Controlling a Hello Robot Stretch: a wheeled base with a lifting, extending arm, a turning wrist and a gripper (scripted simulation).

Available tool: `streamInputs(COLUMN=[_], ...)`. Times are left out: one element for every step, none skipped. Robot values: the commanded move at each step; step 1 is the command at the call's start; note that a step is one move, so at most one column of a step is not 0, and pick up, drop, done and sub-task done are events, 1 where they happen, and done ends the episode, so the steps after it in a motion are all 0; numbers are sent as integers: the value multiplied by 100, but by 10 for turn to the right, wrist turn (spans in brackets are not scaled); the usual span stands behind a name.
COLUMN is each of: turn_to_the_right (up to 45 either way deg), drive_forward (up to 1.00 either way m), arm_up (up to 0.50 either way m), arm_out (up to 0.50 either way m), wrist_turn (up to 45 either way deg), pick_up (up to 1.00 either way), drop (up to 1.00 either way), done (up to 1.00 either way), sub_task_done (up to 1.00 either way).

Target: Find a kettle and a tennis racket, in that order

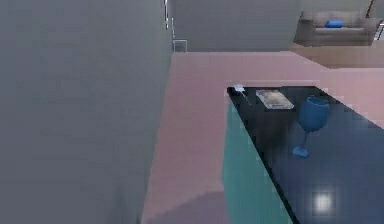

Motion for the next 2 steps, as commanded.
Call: streamInputs(turn_to_the_right=[0, -90], drive_forward=[100, 0], arm_up=[0, 0], arm_out=[0, 0], wrist_turn=[0, 0], pick_up=[0, 0], drop=[0, 0], done=[0, 0], sub_task_done=[0, 0])
